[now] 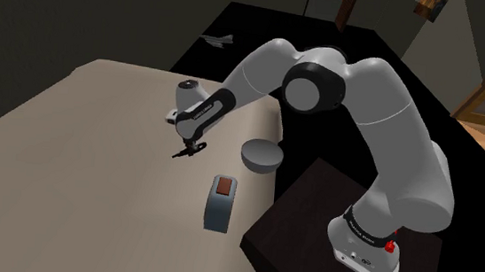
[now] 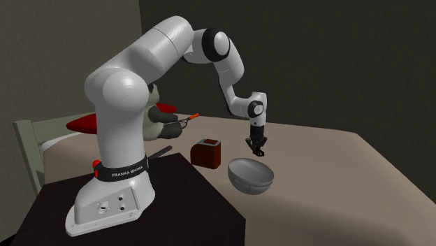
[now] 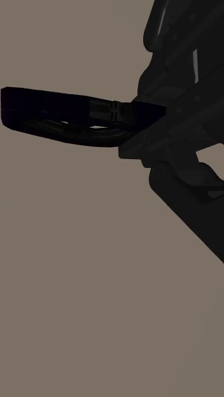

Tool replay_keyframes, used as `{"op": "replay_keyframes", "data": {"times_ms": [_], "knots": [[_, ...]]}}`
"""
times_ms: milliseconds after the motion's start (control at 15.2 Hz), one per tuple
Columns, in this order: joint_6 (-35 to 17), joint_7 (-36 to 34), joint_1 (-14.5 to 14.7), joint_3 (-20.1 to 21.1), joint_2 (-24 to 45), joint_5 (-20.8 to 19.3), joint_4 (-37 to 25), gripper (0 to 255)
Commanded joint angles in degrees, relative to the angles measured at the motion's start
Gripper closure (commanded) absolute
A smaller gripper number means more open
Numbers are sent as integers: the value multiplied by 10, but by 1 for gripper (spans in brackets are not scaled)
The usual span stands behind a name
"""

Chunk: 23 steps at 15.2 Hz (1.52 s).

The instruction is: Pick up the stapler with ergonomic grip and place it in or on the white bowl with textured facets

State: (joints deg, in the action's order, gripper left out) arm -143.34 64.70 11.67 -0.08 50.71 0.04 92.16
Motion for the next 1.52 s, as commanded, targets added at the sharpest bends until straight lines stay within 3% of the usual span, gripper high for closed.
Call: {"op": "replay_keyframes", "data": {"times_ms": [0, 1452], "knots": [[8, 0, 0, 0, -12, 0, 5, 255], [106, 0, 0, 0, -140, 0, 33, 255]]}}
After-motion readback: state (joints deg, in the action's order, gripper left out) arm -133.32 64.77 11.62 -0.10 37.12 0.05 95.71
